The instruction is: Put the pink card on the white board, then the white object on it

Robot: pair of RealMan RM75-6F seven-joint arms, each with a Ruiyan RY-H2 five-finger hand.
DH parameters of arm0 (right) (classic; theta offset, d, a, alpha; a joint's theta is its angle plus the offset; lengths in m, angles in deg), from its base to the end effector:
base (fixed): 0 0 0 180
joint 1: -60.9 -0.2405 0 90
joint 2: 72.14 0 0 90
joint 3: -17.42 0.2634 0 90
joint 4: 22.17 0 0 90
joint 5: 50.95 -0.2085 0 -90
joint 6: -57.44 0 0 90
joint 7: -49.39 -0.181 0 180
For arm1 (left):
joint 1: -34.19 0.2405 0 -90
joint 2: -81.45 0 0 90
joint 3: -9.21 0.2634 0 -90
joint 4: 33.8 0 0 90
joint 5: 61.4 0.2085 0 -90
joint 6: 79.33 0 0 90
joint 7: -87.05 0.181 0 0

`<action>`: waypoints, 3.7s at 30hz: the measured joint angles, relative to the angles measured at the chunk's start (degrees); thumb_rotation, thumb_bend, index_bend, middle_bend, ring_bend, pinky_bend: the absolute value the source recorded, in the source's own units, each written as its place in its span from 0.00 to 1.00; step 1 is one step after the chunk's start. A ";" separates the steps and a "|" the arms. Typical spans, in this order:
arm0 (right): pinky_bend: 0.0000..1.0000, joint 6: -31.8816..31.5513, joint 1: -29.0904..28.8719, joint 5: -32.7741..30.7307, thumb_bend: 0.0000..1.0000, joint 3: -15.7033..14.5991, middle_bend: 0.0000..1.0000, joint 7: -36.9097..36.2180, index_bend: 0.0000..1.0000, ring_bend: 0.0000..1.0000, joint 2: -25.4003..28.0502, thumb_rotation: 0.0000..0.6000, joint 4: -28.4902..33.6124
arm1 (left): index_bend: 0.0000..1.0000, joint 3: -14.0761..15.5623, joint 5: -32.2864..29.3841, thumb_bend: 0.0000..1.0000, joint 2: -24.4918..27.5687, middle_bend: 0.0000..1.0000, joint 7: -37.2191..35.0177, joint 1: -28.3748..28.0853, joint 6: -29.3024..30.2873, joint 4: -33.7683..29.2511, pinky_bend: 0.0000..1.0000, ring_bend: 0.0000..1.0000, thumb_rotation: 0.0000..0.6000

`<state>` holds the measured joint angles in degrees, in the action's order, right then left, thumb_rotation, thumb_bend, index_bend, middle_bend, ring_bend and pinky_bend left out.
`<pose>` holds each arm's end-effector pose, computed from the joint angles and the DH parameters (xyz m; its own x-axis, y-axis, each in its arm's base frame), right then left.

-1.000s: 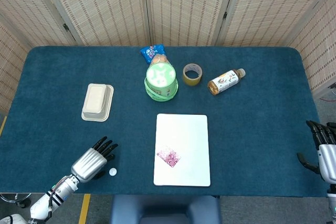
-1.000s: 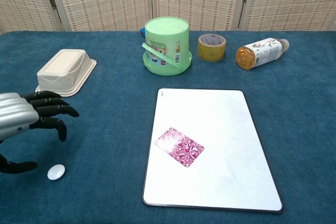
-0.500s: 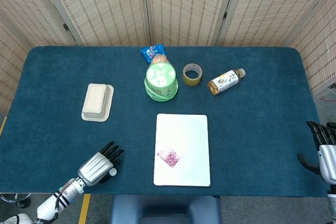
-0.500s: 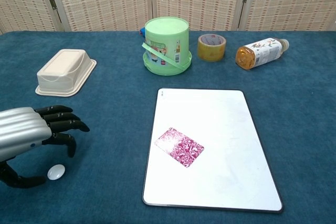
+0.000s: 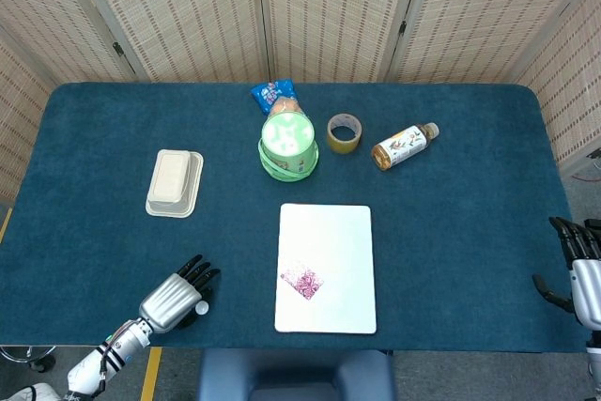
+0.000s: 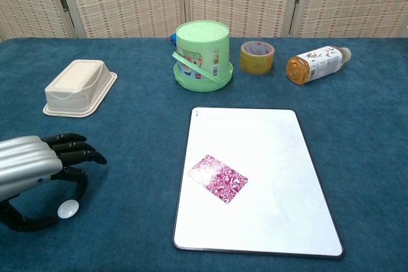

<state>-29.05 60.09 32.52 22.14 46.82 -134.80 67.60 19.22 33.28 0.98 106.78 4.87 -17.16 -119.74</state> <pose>-0.3439 -0.2018 0.1901 0.4160 0.0325 0.9088 -0.9061 0.0998 0.4112 -0.2268 0.2491 -0.0267 0.7404 0.2080 0.6392 0.5860 -0.6657 -0.4621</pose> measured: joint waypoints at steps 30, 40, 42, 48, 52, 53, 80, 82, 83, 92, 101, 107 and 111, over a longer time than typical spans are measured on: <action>0.11 0.11 0.01 -0.33 0.29 0.03 0.13 0.27 0.07 0.12 0.10 1.00 0.26 | 0.49 -1.01 1.56 0.43 -0.44 0.15 -2.37 0.04 -1.01 0.79 0.00 0.12 1.00; 0.11 -0.05 0.04 -0.39 0.29 0.12 0.13 0.48 0.07 0.12 0.25 1.00 0.42 | 0.49 -3.48 2.59 0.43 0.88 0.15 -3.70 -2.73 -1.65 -1.99 0.00 0.13 1.00; 0.11 -0.05 0.05 -0.44 0.29 0.12 0.13 0.58 0.07 0.12 0.30 1.00 0.53 | 0.49 -4.45 3.12 0.43 0.99 0.15 -3.68 -4.05 -2.14 -2.74 0.00 0.13 1.00; 0.11 -0.18 0.29 -0.86 0.29 0.14 0.13 0.93 0.07 0.12 0.39 1.00 0.85 | 0.49 -7.67 4.62 0.43 0.20 0.16 -3.49 -8.95 -5.04 -4.28 0.00 0.13 1.00; 0.11 -0.33 0.51 -1.09 0.29 0.12 0.13 1.03 0.07 0.12 0.40 1.00 0.94 | 0.48 -10.22 4.16 0.43 -2.04 0.16 -3.37 -12.42 -8.47 -4.41 0.00 0.13 1.00; 0.11 -0.35 0.55 -1.14 0.29 0.12 0.13 1.04 0.07 0.12 0.43 1.00 0.96 | 0.48 -11.02 3.66 0.43 -2.98 0.16 -3.22 -13.40 -9.59 -4.29 0.00 0.13 1.00; 0.11 0.15 0.80 -2.45 0.29 0.44 0.13 1.51 0.07 0.12 1.00 1.00 1.40 | 0.45 -18.33 -11.72 0.41 -18.06 0.16 6.00 -25.17 -21.08 6.28 0.00 0.12 1.00; 0.11 0.18 0.84 -2.54 0.29 0.45 0.13 1.48 0.07 0.12 1.00 1.00 1.34 | 0.44 -18.15 -12.36 0.40 -18.24 0.16 6.78 -25.36 -21.26 6.50 0.00 0.11 1.00; 0.11 0.15 0.86 -2.54 0.29 0.45 0.13 1.43 0.07 0.12 0.99 1.00 1.33 | 0.41 -18.03 -12.86 0.39 -18.31 0.16 7.40 -25.46 -21.37 6.57 0.00 0.11 1.00; 0.11 -0.26 1.08 -2.30 0.29 0.44 0.13 1.13 0.07 0.12 1.01 1.00 1.25 | 0.13 -17.37 -17.41 0.35 -16.41 0.14 10.64 -25.26 -21.15 2.83 0.00 0.08 1.00; 0.11 -0.67 1.09 -1.57 0.29 0.43 0.13 0.79 0.07 0.12 1.14 1.00 1.09 | 0.17 -17.69 -17.66 0.35 -9.27 0.14 6.69 -20.13 -11.17 -3.81 0.00 0.08 1.00; 0.11 -0.23 0.52 -1.02 0.29 0.53 0.13 0.56 0.07 0.12 1.22 1.00 0.72 | 0.18 -17.95 -18.53 0.35 -1.92 0.14 3.40 -14.29 -3.07 -7.62 0.00 0.08 1.00; 0.11 -0.05 0.28 -0.81 0.29 0.65 0.13 -0.05 0.07 0.12 1.59 1.00 0.68 | 0.19 -18.03 -20.62 0.35 3.18 0.14 0.55 -9.27 2.24 -9.10 0.00 0.08 1.00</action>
<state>-29.10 60.37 31.71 22.79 46.77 -133.22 68.29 1.18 12.66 4.16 107.33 -4.40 -14.92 -128.85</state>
